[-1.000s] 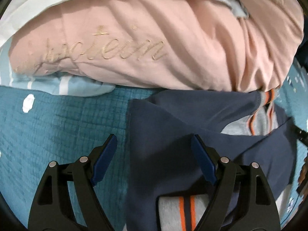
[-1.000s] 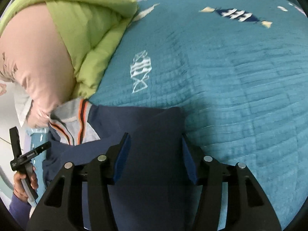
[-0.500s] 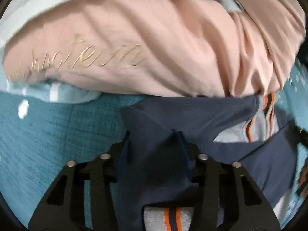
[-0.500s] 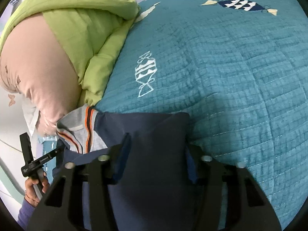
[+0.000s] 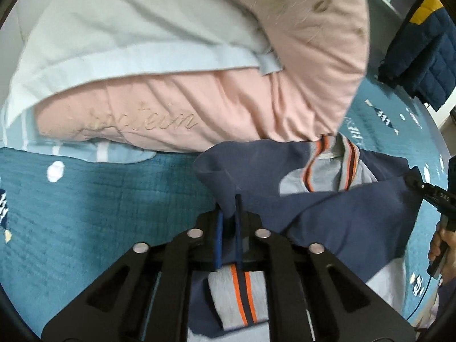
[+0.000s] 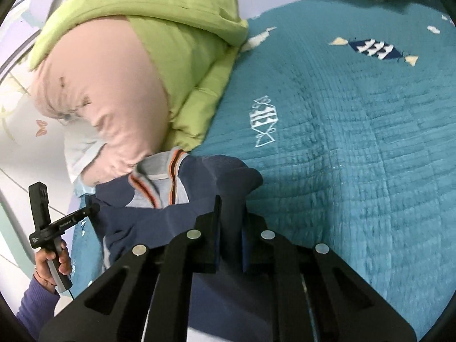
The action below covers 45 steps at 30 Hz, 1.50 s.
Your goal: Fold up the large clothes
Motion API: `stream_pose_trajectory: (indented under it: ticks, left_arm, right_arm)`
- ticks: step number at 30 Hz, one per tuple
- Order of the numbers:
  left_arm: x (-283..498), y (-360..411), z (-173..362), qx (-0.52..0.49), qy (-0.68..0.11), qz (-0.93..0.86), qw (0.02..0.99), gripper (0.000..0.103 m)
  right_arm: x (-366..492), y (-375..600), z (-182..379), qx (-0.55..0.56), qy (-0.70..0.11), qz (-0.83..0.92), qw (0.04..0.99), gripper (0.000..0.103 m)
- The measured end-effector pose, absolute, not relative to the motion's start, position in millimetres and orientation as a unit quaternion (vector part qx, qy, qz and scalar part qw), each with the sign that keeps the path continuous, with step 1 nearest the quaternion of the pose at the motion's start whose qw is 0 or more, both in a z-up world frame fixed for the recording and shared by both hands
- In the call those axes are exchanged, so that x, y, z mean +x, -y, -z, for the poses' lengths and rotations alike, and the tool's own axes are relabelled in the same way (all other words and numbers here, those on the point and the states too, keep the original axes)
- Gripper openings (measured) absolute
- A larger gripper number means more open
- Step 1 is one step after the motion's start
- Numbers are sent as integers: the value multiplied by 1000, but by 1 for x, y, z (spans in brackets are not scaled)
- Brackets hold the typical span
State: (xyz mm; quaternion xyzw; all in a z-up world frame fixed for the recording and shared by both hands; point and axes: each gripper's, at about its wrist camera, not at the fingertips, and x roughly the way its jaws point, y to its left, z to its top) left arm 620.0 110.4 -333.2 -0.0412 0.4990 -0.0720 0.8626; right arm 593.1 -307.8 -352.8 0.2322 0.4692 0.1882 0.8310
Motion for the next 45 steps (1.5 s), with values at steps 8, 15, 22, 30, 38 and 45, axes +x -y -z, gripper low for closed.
stream_pose_trajectory:
  ticks: [8,15,22,30,38,45]
  left_arm:
    - [548,-117,297,-41,-487,108,866,4]
    - [454,-124,271,-35,-479,131,867,4]
    - [362,-141,287,-24,-502,139,853,4]
    - [287,-135,361,19,-586,151,796,10]
    - [262,-148,334,38,-554,171,814,57]
    - [272,-141,324,4,-534,120,837,66]
  right_arm:
    - [526,301,308,215,-458,-210,836,9]
    - [446,312,269,208,-451,-224,838,5]
    - [343,314,275,185,-485,-244,819,5]
    - [266,310,360,160,-604,-191,757,10]
    - [251,333,329,197,-590,-150,768,41]
    - [262,313,307,215,-546,-161,794,42]
